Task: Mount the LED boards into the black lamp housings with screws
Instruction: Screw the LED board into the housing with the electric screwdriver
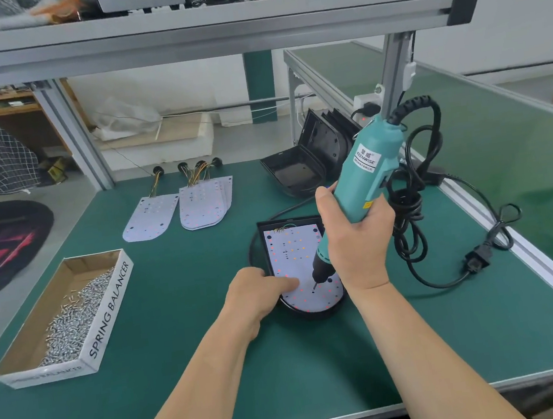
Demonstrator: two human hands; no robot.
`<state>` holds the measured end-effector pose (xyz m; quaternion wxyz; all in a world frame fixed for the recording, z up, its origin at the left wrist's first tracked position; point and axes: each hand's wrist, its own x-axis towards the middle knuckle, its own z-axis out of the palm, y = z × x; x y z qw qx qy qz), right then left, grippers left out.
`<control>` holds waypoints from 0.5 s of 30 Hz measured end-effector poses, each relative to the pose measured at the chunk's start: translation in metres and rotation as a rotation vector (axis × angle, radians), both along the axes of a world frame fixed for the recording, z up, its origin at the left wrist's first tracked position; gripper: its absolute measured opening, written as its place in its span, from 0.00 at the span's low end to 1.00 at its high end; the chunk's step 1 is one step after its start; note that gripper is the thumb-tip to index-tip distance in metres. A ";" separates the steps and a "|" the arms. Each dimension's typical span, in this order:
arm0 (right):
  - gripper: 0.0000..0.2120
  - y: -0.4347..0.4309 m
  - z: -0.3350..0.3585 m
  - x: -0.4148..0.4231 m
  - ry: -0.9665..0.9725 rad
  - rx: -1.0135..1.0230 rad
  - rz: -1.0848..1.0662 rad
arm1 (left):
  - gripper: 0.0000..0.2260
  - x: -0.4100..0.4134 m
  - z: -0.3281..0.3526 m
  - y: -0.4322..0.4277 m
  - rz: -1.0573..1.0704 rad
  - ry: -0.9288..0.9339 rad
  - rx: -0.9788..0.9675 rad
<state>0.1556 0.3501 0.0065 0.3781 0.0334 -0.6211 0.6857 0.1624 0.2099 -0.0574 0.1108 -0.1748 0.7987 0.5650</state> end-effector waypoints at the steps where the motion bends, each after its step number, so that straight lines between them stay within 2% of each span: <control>1: 0.16 0.000 -0.001 0.000 0.000 0.000 -0.005 | 0.18 0.000 0.000 0.000 0.001 0.003 0.005; 15: 0.21 -0.003 -0.008 -0.003 -0.009 0.068 0.011 | 0.16 0.001 -0.002 0.001 0.021 0.012 0.023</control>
